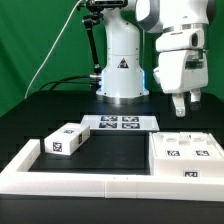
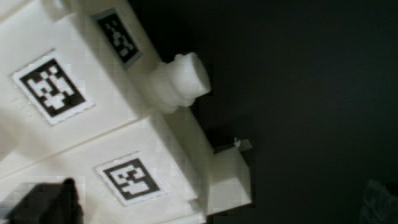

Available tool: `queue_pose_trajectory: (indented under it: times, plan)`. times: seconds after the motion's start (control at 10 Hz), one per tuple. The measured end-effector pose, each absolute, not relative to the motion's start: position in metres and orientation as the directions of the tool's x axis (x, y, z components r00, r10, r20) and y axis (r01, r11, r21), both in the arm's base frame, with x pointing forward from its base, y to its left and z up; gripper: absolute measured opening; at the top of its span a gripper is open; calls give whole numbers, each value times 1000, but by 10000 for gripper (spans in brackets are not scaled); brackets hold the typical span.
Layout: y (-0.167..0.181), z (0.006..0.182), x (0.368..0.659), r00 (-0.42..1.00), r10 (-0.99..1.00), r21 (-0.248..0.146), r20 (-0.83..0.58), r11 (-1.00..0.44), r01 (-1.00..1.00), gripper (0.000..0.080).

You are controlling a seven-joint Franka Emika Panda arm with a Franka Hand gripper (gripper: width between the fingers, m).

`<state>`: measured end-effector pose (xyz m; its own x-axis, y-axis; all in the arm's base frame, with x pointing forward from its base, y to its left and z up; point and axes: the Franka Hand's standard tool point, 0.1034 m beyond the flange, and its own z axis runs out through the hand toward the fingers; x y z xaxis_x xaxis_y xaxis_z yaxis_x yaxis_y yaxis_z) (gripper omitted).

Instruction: Assemble cabinet

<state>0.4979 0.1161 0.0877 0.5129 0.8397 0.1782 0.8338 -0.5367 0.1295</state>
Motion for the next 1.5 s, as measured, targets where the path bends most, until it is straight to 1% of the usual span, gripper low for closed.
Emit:
queue_pose_trajectory:
  times: [0.1, 0.2, 0.3, 0.4, 0.5, 0.7, 0.8, 1.0, 1.1, 1.2, 1.3, 1.5]
  plan:
    - [113, 84, 493, 618, 757, 109, 211, -647, 755, 797]
    - [108, 81, 489, 686, 692, 89, 225, -716, 692, 797]
    - [105, 79, 488, 728, 643, 75, 238, -759, 646, 797]
    - [102, 76, 488, 781, 576, 49, 241, -811, 583, 797]
    - [102, 77, 489, 798, 551, 41, 244, -828, 559, 797]
    - [101, 77, 490, 866, 432, 1, 251, -895, 446, 797]
    - [101, 77, 490, 885, 393, -11, 251, -913, 408, 797]
    - [100, 76, 490, 935, 257, -50, 246, -960, 277, 797]
    - [98, 73, 489, 954, 187, -68, 234, -976, 208, 797]
    - [92, 68, 488, 961, 163, -73, 225, -980, 183, 797]
    - [87, 63, 490, 971, 103, -87, 215, -988, 124, 797]
    - [86, 49, 494, 975, 93, -93, 201, -989, 114, 797]
